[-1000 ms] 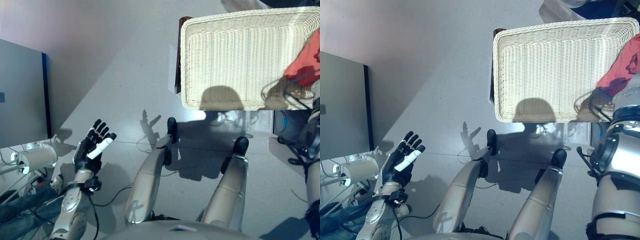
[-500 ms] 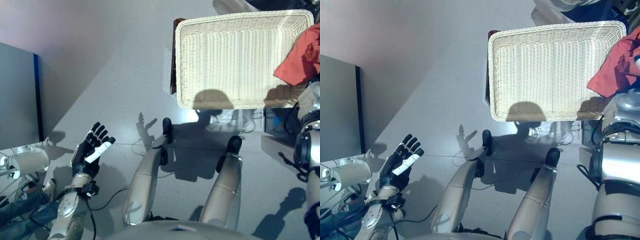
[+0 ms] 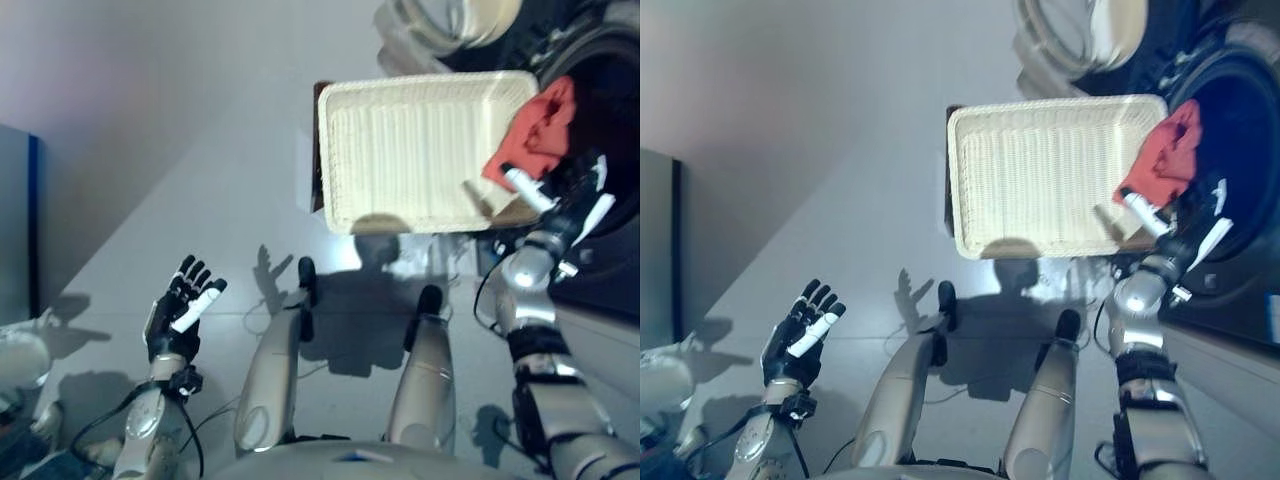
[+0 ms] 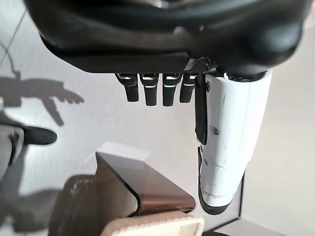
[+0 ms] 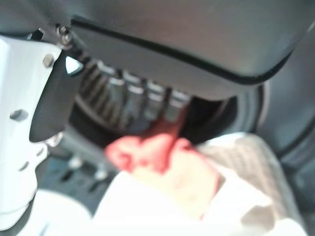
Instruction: Pick up the clothes and place them into the washing machine
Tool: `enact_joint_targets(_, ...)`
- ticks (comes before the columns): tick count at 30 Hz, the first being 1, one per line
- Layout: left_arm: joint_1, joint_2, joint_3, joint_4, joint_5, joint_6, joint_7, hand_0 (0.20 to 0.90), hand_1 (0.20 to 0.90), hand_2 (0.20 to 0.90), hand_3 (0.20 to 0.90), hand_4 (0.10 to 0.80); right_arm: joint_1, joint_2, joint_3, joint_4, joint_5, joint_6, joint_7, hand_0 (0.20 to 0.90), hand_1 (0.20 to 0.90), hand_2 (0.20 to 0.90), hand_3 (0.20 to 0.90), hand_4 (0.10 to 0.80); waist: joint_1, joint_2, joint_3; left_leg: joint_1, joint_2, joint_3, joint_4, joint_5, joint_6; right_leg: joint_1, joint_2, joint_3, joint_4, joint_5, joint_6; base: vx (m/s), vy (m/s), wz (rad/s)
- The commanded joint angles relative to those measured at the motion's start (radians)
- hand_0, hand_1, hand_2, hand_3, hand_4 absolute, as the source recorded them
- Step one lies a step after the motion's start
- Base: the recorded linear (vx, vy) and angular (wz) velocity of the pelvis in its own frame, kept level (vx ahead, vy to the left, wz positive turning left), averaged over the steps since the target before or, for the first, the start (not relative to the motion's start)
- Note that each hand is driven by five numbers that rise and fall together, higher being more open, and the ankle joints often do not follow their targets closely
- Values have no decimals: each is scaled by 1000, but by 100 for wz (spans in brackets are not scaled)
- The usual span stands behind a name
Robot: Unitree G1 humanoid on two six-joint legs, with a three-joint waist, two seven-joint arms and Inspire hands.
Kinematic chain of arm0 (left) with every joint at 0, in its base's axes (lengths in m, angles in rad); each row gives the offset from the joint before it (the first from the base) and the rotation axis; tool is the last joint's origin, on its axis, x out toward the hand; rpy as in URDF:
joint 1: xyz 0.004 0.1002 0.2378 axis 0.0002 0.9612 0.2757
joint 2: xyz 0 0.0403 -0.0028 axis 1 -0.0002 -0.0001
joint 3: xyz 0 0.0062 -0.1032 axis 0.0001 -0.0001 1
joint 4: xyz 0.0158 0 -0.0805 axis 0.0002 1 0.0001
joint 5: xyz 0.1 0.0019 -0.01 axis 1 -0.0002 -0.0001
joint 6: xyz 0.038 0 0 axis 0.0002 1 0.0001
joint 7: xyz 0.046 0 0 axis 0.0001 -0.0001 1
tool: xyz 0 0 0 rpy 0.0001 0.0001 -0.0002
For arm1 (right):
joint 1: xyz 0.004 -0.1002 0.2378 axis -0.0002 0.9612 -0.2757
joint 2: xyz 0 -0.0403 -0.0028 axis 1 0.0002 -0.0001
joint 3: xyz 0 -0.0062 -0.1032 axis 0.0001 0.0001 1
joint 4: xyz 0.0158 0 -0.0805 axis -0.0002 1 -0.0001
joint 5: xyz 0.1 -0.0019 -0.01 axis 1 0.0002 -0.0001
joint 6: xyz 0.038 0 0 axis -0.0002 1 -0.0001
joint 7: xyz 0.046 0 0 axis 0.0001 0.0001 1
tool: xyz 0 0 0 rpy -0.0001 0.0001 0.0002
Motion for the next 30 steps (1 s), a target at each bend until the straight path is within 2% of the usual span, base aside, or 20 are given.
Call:
enact_joint_targets(1,-5,11,72,2,45,-75,-5,900,900,900,900,800,29,-9,-50,-109,81,-150,82,900,900,900,900,800,-3,-15,-52,85,39,-37,-45,-10,-74,92,6,-52,-142,113,-21,177,-46,0)
enact_joint_targets(4,-18,-9,82,23,54,-65,-3,900,900,900,900,800,72,31,-49,-117,130,-152,135,900,900,900,900,800,-7,-28,-50,140,45,-44,-64,-5,-74,162,12,-68,-183,125,-20,127,-43,5)
enact_joint_targets(6,-32,-27,104,36,72,-64,-4,900,900,900,900,800,110,87,-44,-84,174,-145,177,900,900,900,900,800,-12,-45,-60,228,50,-46,-88,-15,-77,257,18,-92,-226,121,-15,161,-39,3)
enact_joint_targets(13,-54,-72,165,98,130,-58,-6,900,900,900,900,800,224,167,-17,-103,186,-114,275,900,900,900,900,800,-18,-97,-124,401,75,-45,-167,-15,-82,442,41,-131,-349,140,-6,131,-39,-1)
enact_joint_targets(16,-64,-78,175,119,145,-64,-3,900,900,900,900,800,223,155,10,-98,97,-89,260,900,900,900,900,800,-14,-108,-151,455,79,-37,-184,-21,-81,496,46,-135,-372,140,-2,145,-19,-2)
enact_joint_targets(30,39,-126,203,98,191,-41,-43,900,900,900,900,800,334,177,23,-122,42,-46,321,900,900,900,900,800,-17,-136,-262,622,81,-1,-278,-39,-77,650,63,-143,-474,137,2,105,-7,-6)
